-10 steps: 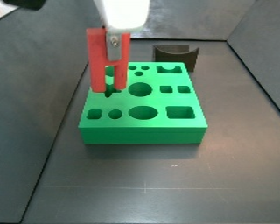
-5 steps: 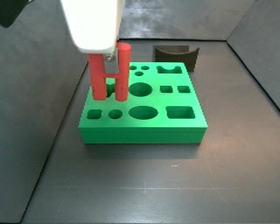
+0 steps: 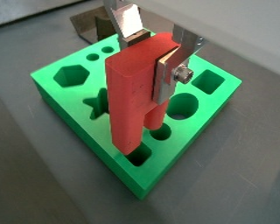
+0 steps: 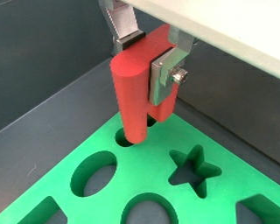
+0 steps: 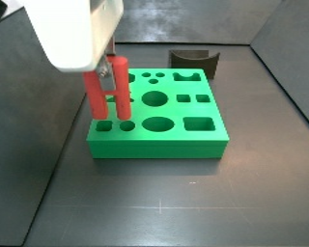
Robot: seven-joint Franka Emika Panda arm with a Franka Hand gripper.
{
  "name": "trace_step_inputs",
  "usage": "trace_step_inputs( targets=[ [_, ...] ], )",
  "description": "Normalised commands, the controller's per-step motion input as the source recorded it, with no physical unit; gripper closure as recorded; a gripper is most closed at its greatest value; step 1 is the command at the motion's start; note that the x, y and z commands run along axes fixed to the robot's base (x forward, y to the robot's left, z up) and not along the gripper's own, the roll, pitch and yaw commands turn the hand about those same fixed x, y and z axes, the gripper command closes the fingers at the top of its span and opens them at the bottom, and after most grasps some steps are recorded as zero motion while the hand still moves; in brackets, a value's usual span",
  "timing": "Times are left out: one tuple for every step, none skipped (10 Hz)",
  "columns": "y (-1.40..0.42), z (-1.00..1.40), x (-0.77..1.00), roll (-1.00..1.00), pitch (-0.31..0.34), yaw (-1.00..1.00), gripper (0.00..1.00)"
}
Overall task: Pick up the square-circle object. Move up. Move to above the board. Insert the square-circle object.
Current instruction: Insert the square-circle object.
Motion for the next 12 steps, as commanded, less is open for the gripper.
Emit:
trace_step_inputs(
  targets=[
    [-0.19,-0.23,0.04,0.10,-0.027,0.34,1.00],
    [-0.21,-0.19,0.00,0.10,-0.026,0.35,1.00],
    [-0.22,-0.09,0.00,0.06,-0.054,0.20,1.00],
    [-0.19,-0.08,-0.02,0.07,-0.051,0.14,1.00],
    [-0.11,-0.11,0.00,0.06,-0.011,0.03,1.00],
    [0.00,-0.17,0.13,0.05,0.000,0.00,1.00],
    [0.00,-0.17,0.15,0.06,0.013,0.00,1.00],
    [0.04,-0.15,0.19,0.04,0.044,-0.03,1.00],
    [0.00,-0.17,0.19,0.03,0.036,-0.01,1.00],
    [0.00,-0.20,0.30,0.02,0.050,-0.04,1.00],
    [0.00,-0.19,0.27,0.03,0.067,-0.08,1.00],
    [0.12,-0.18,0.04,0.05,0.060,-0.05,1.00]
  ],
)
